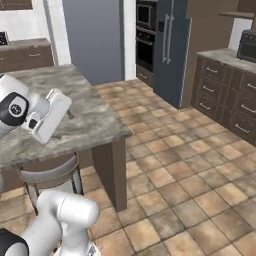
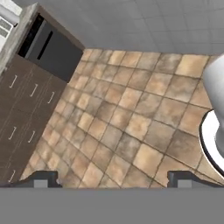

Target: Retrieve the tupperware and aluminum foil from the cabinet and place them on the dining counter near the plate with shrimp and steak to prepare for storing leftovers.

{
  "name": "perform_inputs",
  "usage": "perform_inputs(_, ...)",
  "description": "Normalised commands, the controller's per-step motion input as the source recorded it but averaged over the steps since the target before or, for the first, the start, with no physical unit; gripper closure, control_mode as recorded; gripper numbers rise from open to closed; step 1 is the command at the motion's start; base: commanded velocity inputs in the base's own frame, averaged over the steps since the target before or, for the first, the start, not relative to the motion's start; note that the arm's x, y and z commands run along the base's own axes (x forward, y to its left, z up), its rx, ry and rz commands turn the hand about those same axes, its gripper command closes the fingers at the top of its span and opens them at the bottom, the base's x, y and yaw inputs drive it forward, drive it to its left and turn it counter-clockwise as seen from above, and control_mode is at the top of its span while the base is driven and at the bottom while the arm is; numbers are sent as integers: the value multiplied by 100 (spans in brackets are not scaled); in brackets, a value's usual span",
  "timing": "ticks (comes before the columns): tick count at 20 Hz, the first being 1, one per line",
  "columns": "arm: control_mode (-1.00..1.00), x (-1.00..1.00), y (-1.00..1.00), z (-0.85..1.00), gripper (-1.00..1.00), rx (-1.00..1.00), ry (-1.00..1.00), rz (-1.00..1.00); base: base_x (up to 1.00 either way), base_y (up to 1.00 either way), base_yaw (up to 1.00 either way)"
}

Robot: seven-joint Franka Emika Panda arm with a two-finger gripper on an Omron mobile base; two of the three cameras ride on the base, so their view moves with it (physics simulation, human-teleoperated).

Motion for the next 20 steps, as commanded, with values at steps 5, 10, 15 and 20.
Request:
perform_inputs(5,100,0,0,0,-100,0,0,0,39,-32,-67)
perform_inputs(10,100,0,0,0,-100,0,0,0,93,-23,-43)
perform_inputs(15,100,0,0,0,-100,0,0,0,100,-21,-27)
perform_inputs(20,100,0,0,0,-100,0,0,0,100,-2,-10)
